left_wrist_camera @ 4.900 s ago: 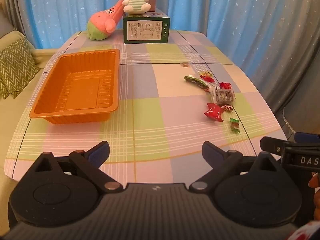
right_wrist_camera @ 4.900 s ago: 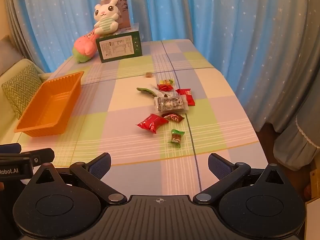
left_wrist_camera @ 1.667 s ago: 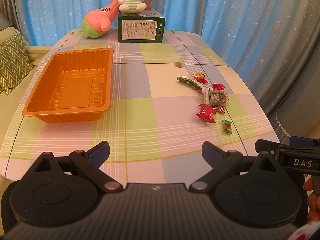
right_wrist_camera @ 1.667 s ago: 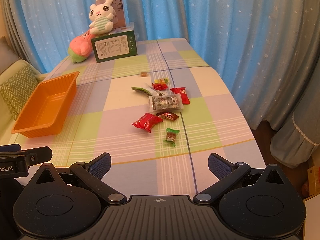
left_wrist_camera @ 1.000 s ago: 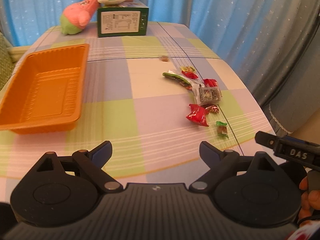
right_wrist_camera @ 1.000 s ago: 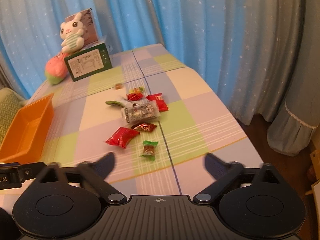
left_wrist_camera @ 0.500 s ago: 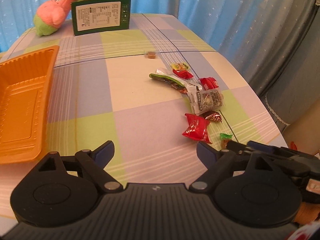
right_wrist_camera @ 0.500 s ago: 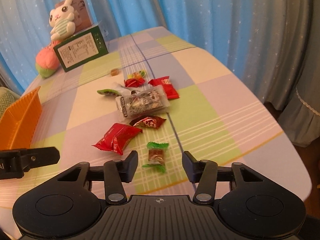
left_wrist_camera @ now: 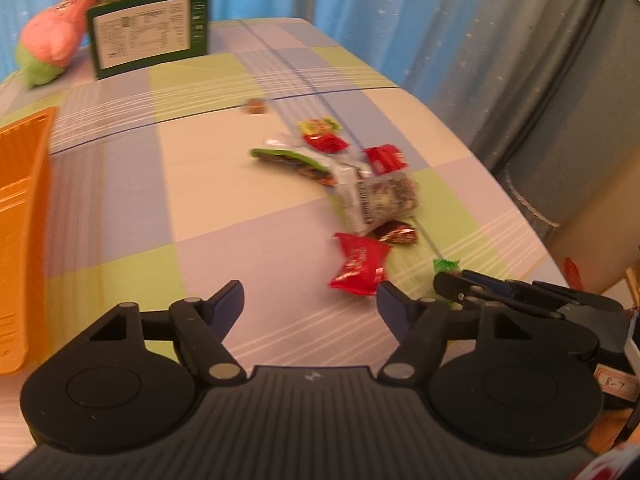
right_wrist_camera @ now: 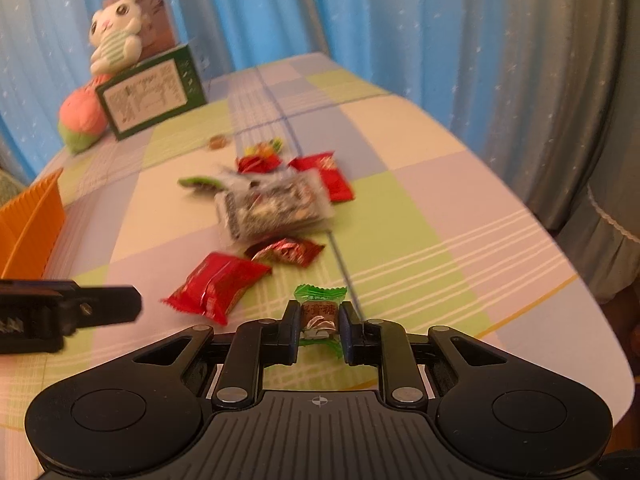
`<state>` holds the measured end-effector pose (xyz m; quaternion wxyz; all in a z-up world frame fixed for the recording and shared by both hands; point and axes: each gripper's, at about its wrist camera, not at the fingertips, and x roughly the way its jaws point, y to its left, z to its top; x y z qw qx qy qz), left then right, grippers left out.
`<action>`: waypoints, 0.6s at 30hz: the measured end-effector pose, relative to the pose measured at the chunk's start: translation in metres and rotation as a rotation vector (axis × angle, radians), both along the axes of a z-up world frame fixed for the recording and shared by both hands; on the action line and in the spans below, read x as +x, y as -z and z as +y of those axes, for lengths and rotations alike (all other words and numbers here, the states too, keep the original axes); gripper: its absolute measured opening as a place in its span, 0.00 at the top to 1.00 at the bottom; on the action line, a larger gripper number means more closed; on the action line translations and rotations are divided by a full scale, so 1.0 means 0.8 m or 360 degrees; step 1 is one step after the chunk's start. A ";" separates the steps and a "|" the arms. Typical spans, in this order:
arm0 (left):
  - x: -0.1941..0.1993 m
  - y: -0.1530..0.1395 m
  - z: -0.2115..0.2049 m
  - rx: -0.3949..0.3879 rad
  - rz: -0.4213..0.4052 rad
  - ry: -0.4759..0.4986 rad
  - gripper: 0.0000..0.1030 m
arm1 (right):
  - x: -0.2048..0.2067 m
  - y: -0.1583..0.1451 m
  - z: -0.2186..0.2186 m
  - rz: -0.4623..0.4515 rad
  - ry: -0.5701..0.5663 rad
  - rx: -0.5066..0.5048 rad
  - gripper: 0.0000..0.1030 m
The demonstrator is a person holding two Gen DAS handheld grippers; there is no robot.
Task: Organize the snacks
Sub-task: 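Grasp the green-wrapped candy with the right tool while the left tool grasps a red candy packet, then carry both candies to the orange tray and open both tools over it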
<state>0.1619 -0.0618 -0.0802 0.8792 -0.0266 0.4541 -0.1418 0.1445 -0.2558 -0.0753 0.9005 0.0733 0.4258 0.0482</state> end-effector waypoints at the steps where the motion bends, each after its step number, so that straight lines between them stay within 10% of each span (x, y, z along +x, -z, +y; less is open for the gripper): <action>1: 0.004 0.001 -0.005 -0.0007 0.0001 0.0026 0.36 | 0.000 -0.002 -0.004 -0.0010 0.0022 0.0006 0.80; 18: 0.057 0.042 -0.062 0.0114 0.0081 0.0264 0.74 | 0.000 0.000 -0.023 -0.0001 0.0133 0.0063 0.80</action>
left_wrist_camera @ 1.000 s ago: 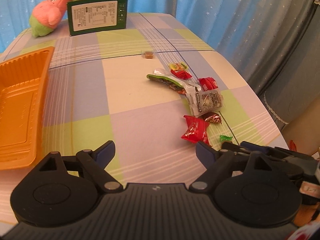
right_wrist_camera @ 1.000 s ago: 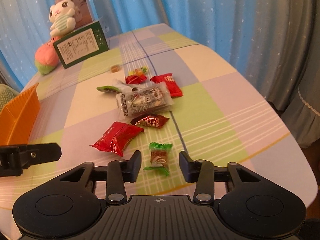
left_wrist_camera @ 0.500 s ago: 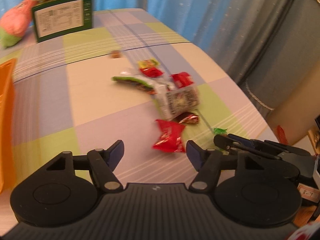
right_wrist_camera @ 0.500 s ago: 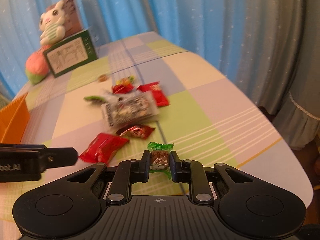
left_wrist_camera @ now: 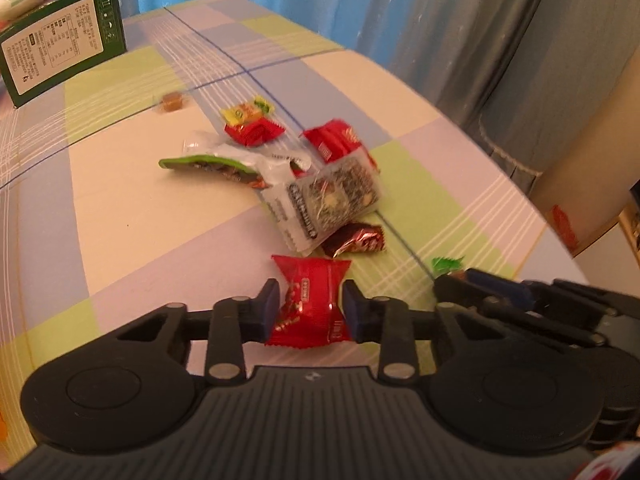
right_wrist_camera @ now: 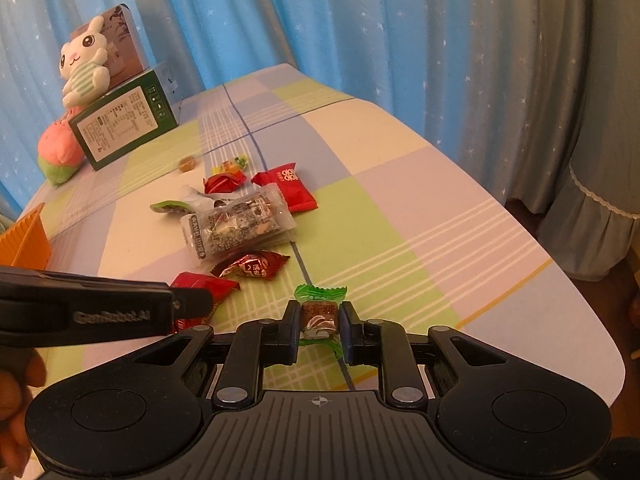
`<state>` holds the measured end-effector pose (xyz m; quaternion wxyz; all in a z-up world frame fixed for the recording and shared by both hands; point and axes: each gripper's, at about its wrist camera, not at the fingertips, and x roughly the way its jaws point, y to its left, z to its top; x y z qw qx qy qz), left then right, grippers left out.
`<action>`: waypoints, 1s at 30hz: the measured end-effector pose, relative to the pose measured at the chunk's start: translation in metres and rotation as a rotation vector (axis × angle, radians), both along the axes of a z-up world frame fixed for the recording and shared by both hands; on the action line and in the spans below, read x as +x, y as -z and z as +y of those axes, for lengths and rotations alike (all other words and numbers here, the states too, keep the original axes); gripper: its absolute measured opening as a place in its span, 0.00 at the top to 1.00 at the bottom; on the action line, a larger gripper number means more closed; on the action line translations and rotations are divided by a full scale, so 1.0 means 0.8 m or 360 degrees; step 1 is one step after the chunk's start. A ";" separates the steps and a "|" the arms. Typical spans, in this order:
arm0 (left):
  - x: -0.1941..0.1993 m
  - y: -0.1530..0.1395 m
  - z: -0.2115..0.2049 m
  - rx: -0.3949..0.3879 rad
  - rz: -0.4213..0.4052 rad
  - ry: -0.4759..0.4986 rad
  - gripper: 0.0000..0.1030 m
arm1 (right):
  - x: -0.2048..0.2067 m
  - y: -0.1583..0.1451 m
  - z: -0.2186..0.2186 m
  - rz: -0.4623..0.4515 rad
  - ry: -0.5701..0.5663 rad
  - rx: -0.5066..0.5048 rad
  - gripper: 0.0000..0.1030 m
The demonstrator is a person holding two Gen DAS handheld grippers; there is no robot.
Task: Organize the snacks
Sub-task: 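Carry both candies to the orange tray and open both tools over it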
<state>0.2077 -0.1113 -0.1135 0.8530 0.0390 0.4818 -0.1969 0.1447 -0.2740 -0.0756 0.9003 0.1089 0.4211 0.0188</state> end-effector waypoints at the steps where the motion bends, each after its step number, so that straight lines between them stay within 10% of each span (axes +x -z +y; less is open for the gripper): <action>1: 0.000 0.001 -0.001 0.0010 0.0005 0.0003 0.75 | 0.000 0.000 0.000 0.0000 -0.0001 0.0001 0.80; 30: -0.097 -0.115 0.143 0.0070 -0.0249 -0.0356 0.78 | -0.008 -0.083 0.091 -0.0123 -0.0308 0.0078 0.80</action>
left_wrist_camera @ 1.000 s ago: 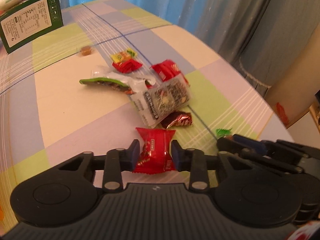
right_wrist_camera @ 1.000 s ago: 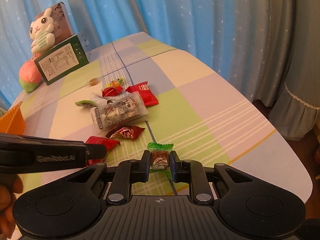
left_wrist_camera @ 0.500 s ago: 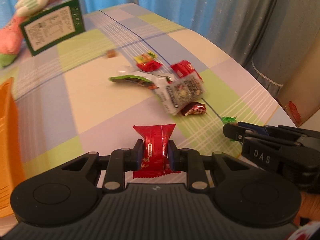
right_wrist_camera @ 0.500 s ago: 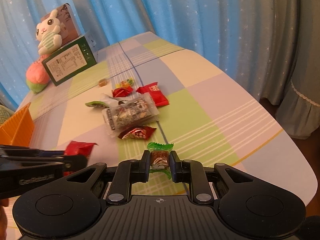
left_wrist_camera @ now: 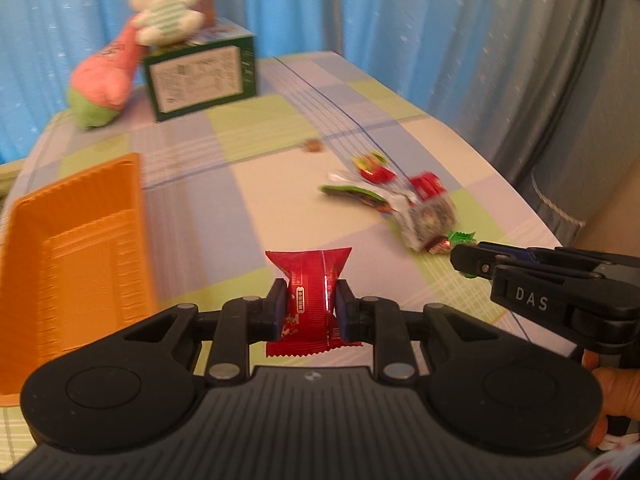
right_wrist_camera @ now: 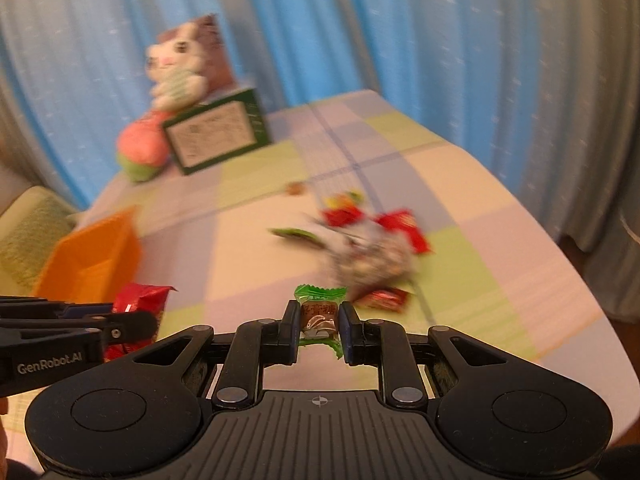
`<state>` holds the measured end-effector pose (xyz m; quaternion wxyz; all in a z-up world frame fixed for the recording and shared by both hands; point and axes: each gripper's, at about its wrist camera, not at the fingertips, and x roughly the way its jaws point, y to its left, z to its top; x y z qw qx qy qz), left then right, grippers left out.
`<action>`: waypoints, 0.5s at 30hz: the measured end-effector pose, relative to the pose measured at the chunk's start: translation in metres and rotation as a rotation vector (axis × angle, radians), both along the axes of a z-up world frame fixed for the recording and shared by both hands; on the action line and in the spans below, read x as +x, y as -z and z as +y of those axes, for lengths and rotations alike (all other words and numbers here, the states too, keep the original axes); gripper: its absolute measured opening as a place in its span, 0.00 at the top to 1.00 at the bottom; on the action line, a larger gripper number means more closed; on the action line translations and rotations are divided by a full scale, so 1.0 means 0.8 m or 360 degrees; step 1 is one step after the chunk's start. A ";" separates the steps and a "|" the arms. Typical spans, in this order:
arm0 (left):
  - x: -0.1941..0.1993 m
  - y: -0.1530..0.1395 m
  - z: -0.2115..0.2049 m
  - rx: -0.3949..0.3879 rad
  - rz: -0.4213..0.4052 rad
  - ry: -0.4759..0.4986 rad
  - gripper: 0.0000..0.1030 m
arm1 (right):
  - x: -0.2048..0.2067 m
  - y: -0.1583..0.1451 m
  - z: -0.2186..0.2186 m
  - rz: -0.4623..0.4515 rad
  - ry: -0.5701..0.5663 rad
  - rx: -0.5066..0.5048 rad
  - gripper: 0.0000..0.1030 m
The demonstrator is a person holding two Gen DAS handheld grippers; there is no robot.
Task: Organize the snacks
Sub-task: 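Carry both candies to the orange tray and open both tools over it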
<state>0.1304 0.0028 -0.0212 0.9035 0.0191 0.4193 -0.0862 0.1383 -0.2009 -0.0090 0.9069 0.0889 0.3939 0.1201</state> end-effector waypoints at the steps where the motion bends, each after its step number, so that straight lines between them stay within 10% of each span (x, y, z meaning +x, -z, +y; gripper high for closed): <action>1: -0.002 -0.005 0.012 0.0001 -0.0012 -0.0025 0.78 | 0.001 -0.006 0.012 -0.0013 -0.0038 0.0000 0.80; 15: -0.024 -0.025 0.226 0.0011 -0.0021 -0.0440 0.78 | 0.026 -0.031 0.202 -0.0035 -0.0595 0.0080 0.80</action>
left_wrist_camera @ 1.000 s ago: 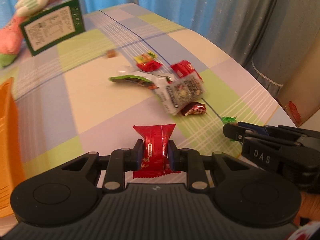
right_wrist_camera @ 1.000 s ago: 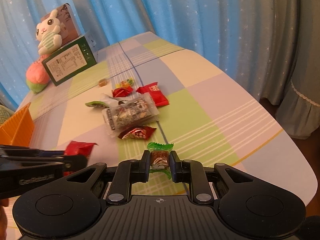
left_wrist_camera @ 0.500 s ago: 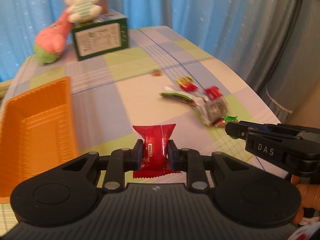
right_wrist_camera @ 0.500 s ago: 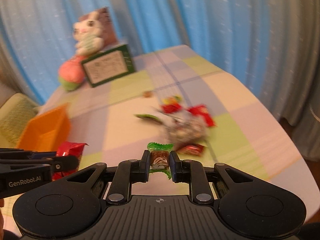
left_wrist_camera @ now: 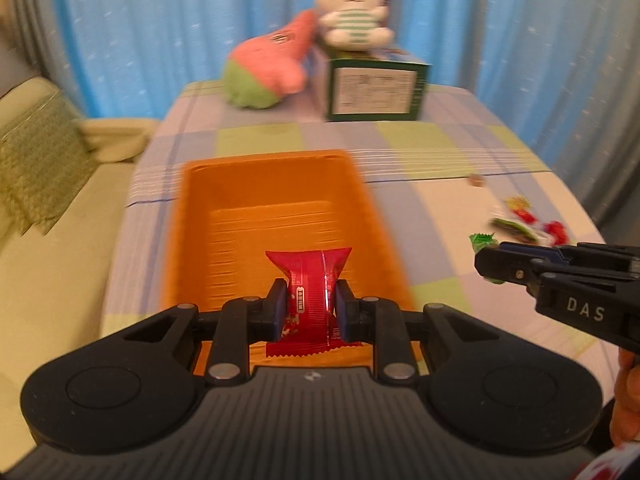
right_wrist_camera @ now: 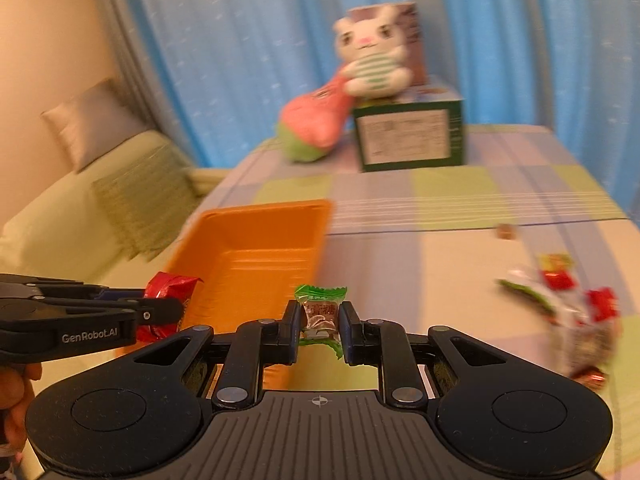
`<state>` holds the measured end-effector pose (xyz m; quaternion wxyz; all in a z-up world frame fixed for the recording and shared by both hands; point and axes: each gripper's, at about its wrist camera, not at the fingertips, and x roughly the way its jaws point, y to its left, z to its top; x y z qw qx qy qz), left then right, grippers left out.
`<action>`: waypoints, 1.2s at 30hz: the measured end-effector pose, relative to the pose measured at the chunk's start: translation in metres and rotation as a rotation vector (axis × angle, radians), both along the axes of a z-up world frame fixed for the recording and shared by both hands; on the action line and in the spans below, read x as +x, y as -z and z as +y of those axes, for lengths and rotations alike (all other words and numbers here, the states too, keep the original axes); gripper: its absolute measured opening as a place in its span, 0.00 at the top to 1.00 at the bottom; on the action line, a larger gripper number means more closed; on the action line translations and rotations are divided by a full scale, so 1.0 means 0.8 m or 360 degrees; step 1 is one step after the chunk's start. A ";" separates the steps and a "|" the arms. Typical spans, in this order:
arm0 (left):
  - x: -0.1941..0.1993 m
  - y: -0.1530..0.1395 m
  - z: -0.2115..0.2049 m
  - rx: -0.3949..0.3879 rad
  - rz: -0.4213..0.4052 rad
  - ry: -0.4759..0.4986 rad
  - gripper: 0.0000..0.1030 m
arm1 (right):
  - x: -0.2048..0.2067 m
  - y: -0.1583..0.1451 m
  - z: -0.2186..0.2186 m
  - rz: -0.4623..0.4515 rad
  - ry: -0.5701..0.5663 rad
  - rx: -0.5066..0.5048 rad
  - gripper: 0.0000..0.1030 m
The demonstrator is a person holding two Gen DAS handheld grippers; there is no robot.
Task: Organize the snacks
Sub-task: 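Carry both candies to the orange tray and open both tools over it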
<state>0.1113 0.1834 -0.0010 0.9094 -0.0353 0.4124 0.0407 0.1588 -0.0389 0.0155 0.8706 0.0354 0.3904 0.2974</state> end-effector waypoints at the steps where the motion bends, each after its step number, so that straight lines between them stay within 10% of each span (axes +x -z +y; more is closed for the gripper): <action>1: -0.001 0.002 0.009 0.0001 0.0004 -0.0015 0.78 | 0.001 0.003 0.011 0.0011 -0.0027 -0.0003 0.80; 27: -0.022 0.021 0.077 -0.0163 -0.0087 -0.0181 0.66 | 0.026 0.047 0.089 0.0122 -0.0142 -0.0041 0.80; 31: -0.032 0.014 0.072 -0.0157 -0.0104 -0.0184 0.63 | 0.026 0.043 0.082 0.0135 -0.0119 0.0023 0.38; 36: -0.047 0.007 0.062 -0.0177 -0.0125 -0.0198 0.59 | 0.016 0.026 0.060 0.0111 -0.0051 0.0061 0.35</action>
